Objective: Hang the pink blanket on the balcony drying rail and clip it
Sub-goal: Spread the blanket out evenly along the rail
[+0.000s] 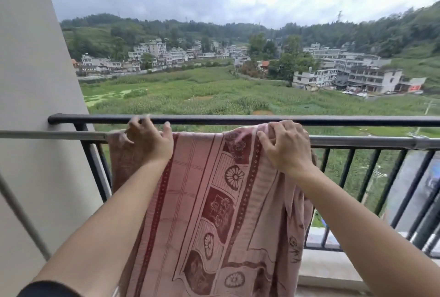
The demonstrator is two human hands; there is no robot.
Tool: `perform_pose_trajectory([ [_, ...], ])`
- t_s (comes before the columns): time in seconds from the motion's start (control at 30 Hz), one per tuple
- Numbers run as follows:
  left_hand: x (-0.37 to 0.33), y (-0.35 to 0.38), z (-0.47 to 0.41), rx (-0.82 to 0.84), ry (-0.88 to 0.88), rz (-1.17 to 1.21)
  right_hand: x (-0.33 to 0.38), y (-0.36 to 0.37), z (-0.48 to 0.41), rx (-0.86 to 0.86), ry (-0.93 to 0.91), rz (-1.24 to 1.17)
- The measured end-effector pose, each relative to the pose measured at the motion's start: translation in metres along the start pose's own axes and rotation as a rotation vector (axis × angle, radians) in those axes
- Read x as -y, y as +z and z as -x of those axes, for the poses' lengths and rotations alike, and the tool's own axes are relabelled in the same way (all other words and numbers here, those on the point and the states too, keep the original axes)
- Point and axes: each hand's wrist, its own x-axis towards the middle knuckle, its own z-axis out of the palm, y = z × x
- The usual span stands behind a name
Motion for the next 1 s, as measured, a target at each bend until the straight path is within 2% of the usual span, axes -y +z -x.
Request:
perform_pose_trajectory([
  [0.1,-0.039,0.015,0.025,0.293,0.341,0.023,0.000,0.004,0.001,-0.007,-0.015,0.006],
  [0.17,-0.051,0.019,0.030,0.374,0.398,0.046,-0.007,0.001,-0.001,-0.021,-0.018,-0.012],
  [0.27,-0.044,0.010,0.016,0.189,0.254,0.159,-0.012,-0.004,-0.003,-0.039,-0.023,-0.034],
  [0.37,-0.016,-0.002,-0.006,0.015,0.086,-0.009,-0.010,-0.001,-0.006,-0.054,-0.018,-0.055],
  [0.47,0.015,-0.018,-0.030,-0.007,-0.264,-0.098,-0.013,0.000,-0.011,-0.034,0.034,-0.052],
  [0.57,0.038,-0.030,-0.047,-0.016,-0.346,-0.250,-0.018,0.002,-0.012,-0.011,0.026,-0.013],
  [0.63,0.031,-0.028,-0.045,-0.033,-0.271,-0.246,-0.017,0.005,-0.012,0.008,0.014,-0.001],
  [0.7,0.005,-0.018,-0.028,-0.029,-0.024,-0.100,-0.015,0.008,-0.011,0.017,0.002,0.007],
  [0.77,-0.030,-0.006,-0.002,0.111,0.262,0.027,-0.015,0.008,-0.012,0.015,0.001,0.003],
  [0.83,-0.056,0.007,0.020,0.297,0.452,0.034,-0.017,0.006,-0.013,0.020,-0.010,0.009],
  [0.9,-0.066,0.012,0.028,0.319,0.467,0.109,-0.021,0.003,-0.015,0.034,-0.025,0.016],
  [1.0,-0.057,0.003,0.015,0.003,0.296,0.206,-0.030,-0.001,-0.019,0.044,-0.041,0.019],
])
